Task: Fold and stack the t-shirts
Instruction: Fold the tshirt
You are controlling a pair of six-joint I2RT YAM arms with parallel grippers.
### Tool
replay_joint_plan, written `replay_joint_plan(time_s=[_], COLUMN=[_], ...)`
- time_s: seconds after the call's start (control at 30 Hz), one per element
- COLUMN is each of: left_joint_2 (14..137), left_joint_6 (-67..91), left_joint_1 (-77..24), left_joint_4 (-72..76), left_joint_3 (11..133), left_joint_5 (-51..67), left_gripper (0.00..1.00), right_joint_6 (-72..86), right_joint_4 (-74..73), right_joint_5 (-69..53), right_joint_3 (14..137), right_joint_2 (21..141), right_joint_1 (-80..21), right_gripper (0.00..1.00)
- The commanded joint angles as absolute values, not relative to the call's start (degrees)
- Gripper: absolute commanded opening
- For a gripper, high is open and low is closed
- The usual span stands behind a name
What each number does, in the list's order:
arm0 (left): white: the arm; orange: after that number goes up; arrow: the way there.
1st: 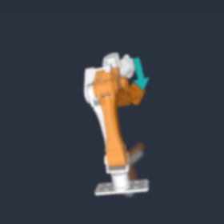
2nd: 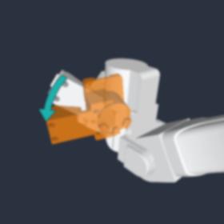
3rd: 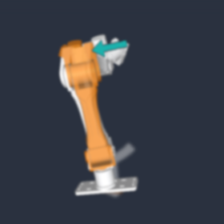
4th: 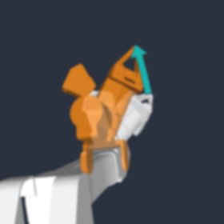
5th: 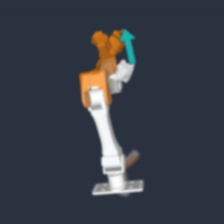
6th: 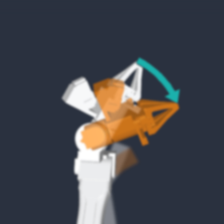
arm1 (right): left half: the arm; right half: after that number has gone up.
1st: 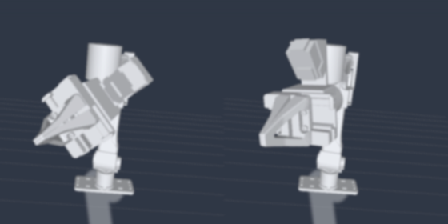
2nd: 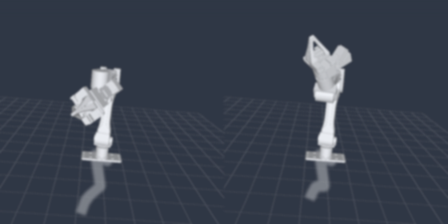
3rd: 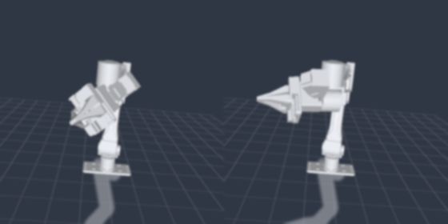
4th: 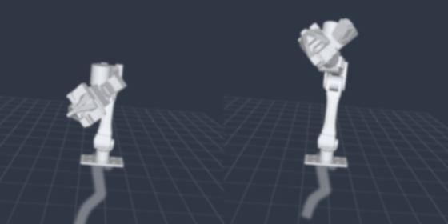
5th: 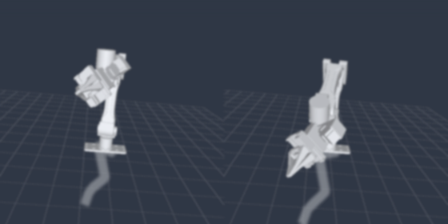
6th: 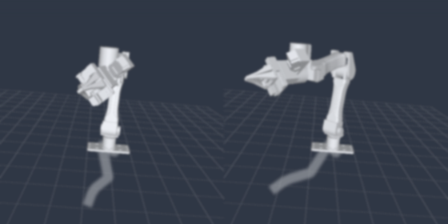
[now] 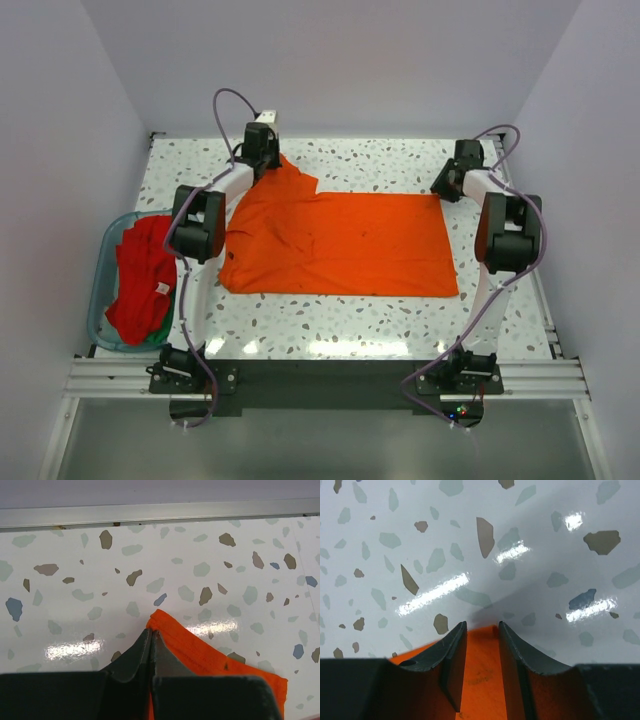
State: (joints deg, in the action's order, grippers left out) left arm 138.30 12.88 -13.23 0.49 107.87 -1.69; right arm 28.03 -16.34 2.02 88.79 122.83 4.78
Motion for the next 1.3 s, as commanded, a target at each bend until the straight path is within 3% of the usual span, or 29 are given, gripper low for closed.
replay_joint_plan(time_s=[0.0,0.27,0.53,0.97,1.27], left_joint_2=[134.38,134.65,135.09,135.53,128.78], left_joint_6=[13.36,13.1,12.92,13.45,15.55], left_joint_1=[-12.66,-12.66,-12.57,-11.43,-10.81], left_joint_4=[4.57,4.4,4.22,3.78,5.97], left_joint_3=[107.75,109.07,111.18,115.58,109.0], left_joint_5=[-0.79,-0.79,-0.61,-1.41,-0.26], left_gripper=[0.02,0.0,0.0,0.0,0.0], right_joint_6=[27.51,27.77,26.72,26.72,26.72], right_joint_4=[-17.75,-18.54,-19.51,-20.13,-22.06], right_joint_5=[2.03,1.76,1.41,3.07,6.5], right_joint_3=[92.02,92.2,93.69,95.98,94.4], right_joint_2=[124.97,125.51,124.01,124.1,120.07], right_joint_1=[4.66,4.66,4.66,4.75,4.75], right_gripper=[0.36,0.23,0.0,0.0,0.0])
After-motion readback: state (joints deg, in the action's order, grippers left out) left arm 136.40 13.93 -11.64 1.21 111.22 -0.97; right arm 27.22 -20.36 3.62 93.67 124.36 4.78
